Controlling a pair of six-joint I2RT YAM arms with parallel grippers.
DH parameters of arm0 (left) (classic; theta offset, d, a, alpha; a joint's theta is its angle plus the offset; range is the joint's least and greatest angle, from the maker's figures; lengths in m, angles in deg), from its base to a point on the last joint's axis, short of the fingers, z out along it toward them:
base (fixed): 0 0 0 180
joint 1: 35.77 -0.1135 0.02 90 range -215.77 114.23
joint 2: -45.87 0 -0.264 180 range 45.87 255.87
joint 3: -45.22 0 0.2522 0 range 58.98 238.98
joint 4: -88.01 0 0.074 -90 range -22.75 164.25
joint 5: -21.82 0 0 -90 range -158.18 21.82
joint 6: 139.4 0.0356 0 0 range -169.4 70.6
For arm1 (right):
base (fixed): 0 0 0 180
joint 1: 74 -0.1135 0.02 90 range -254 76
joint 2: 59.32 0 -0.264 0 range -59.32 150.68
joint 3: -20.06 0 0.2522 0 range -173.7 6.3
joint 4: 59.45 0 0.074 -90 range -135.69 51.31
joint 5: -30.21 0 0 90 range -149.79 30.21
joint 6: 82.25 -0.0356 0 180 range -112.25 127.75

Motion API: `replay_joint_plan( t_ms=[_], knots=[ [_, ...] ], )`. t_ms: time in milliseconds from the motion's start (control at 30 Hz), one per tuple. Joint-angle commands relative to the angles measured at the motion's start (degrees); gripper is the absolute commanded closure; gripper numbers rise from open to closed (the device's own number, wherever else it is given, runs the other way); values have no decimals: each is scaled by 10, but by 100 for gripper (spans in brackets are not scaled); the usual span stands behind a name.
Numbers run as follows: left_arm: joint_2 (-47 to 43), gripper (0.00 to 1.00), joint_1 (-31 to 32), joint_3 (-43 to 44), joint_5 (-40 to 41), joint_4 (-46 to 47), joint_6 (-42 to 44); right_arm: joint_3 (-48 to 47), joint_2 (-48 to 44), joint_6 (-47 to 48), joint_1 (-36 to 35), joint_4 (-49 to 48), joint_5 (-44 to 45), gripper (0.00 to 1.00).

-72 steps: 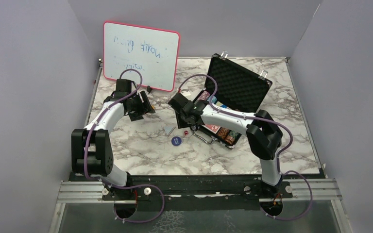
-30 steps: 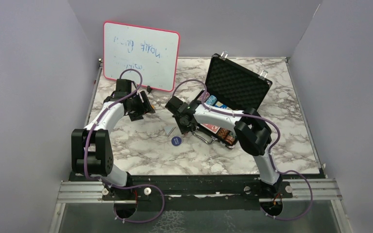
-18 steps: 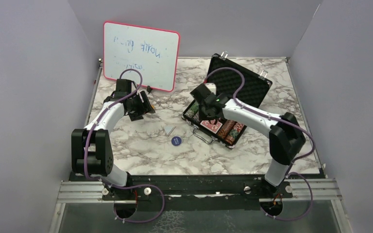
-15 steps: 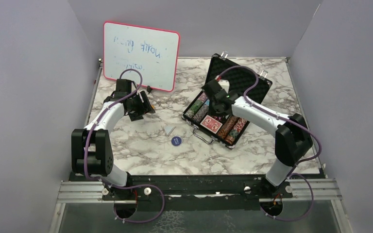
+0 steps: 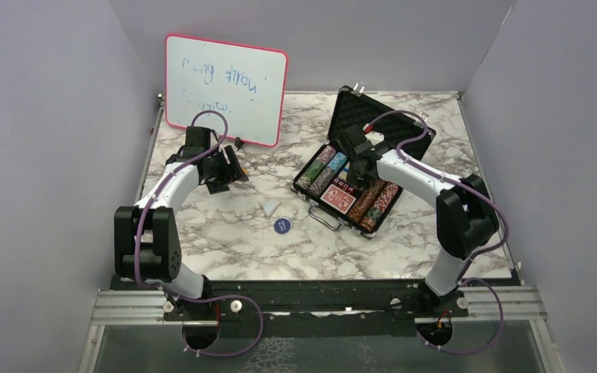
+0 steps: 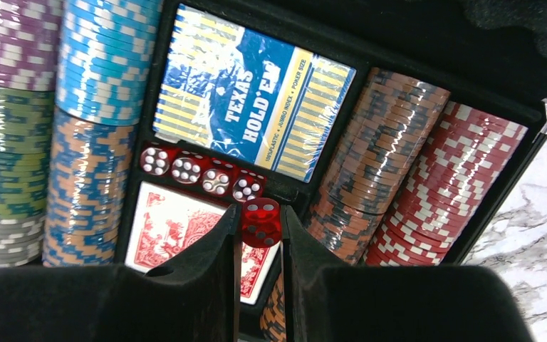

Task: Pack up texas hold em set

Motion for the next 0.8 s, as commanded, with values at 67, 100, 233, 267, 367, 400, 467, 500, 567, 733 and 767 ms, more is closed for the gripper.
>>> replay_joint_plan(
  t_ms=[67,100,233,267,367,400,467,500,567,733,767],
  knots=[
    [-9,31,3,0,3,2,5,-12,37,-28,4,26,-4,79],
    [-9,31,3,1,3,2,5,-14,41,-31,3,29,-4,79],
    [-6,31,2,3,4,2,6,-18,51,-32,3,37,-1,79],
    [-6,31,2,3,4,2,6,-18,51,-32,3,37,-1,79],
    [-4,31,2,6,4,2,6,-21,56,-33,3,39,2,78],
    [-4,31,3,6,4,1,6,-22,57,-32,3,39,3,78],
    [-3,31,3,7,4,1,6,-23,61,-33,4,38,4,78],
    [-4,31,3,6,4,2,6,-24,63,-32,4,36,4,77],
    [-3,31,2,7,4,2,6,-27,67,-28,4,33,3,76],
    [-3,31,2,6,4,1,7,-34,73,-26,4,34,7,73],
    [-4,31,2,6,4,1,7,-35,73,-25,4,35,8,71]
  ],
)
